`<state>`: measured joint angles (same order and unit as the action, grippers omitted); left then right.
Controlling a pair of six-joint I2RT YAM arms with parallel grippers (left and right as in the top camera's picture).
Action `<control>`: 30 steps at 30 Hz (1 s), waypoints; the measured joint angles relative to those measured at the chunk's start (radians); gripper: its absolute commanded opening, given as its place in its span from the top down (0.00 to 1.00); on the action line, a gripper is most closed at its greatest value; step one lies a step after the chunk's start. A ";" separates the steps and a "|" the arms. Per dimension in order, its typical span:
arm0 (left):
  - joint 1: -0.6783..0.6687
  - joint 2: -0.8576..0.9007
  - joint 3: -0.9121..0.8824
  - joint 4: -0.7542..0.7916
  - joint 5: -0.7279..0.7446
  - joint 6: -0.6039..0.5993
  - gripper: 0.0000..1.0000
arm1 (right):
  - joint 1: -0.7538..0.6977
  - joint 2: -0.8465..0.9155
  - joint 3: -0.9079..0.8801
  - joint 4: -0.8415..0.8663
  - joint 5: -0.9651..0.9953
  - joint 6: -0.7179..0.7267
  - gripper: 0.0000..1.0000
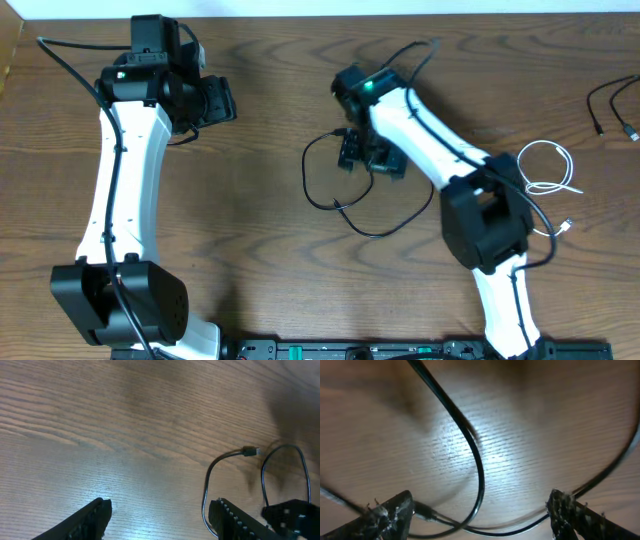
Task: Untangle cables
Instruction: 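Move the right gripper back to the black cable and grasp it, then carry the black cable to the back right corner and release it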
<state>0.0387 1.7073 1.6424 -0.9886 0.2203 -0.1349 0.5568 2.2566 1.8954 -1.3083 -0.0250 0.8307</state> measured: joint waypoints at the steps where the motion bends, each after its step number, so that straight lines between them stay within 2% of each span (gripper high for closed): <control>1: 0.000 0.000 0.000 0.000 0.000 0.000 0.32 | 0.006 0.011 0.000 -0.006 0.001 0.013 0.23; 8: 0.000 0.000 0.000 0.000 0.000 0.000 0.32 | 0.022 0.070 0.000 -0.014 0.003 0.098 0.32; 17: 0.000 0.000 0.000 -0.001 0.000 0.000 0.32 | 0.023 0.093 0.000 0.000 0.003 0.129 0.46; 19: 0.000 0.000 0.000 -0.001 0.000 0.000 0.32 | 0.025 0.093 0.000 0.006 0.003 0.132 0.58; 25: 0.000 0.000 0.000 -0.001 0.000 0.000 0.32 | 0.035 0.093 0.000 0.016 0.008 0.137 0.78; 27: 0.000 0.000 0.000 -0.001 0.000 0.000 0.32 | 0.037 0.093 -0.001 0.023 0.016 0.131 0.97; 30: 0.000 0.000 0.000 -0.001 0.000 0.000 0.32 | 0.039 0.093 -0.002 0.026 0.036 0.126 0.99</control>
<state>0.0387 1.7073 1.6424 -0.9897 0.2203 -0.1349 0.5953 2.3497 1.8938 -1.2823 0.0113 0.9565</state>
